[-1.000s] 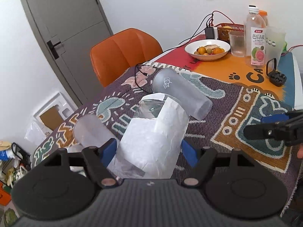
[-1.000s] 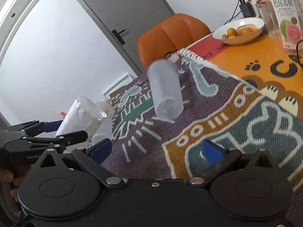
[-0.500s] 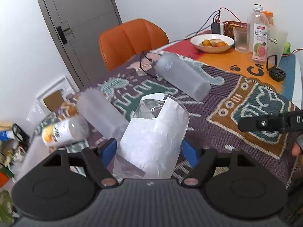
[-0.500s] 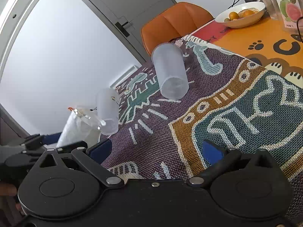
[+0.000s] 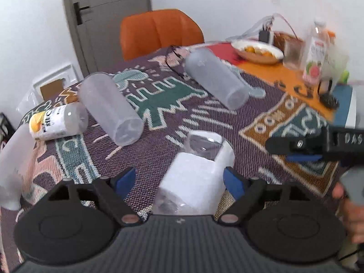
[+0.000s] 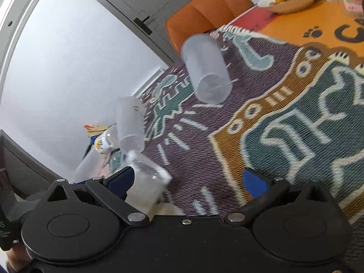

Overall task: Flip cup upright
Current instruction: 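Grasp the wrapped cup with the right gripper while the left gripper opens and releases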

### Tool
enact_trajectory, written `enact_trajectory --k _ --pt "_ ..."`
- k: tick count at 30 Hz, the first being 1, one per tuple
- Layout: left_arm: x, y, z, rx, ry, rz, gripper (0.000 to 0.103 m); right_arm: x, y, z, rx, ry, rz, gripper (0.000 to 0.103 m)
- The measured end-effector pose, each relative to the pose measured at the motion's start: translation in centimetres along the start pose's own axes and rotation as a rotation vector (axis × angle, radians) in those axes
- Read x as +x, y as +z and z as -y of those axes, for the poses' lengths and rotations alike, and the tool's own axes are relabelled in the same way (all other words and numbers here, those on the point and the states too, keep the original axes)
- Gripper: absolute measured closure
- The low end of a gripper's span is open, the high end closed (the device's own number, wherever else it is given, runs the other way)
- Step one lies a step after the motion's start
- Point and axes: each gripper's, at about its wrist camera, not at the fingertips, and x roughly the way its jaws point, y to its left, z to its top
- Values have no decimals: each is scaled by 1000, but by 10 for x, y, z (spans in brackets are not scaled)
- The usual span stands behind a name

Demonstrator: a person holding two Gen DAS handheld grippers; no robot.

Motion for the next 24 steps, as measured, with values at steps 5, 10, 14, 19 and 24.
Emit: enact_trajectory --k 5,10,14,19,24 --pt "-22 -1 -14 -78 22 71 16 10 -4 -7 71 67 -39 0" --pt "-38 -8 -27 -148 45 122 15 21 -11 -14 131 94 -77 0" --pt "-49 -17 -37 -202 58 154 15 28 -15 -18 173 123 -93 0" --pt "-57 -29 -55 -262 65 173 15 42 -18 -25 224 146 -114 0" --pt "-61 -42 -75 -332 73 190 15 52 -17 -27 270 125 -92 1"
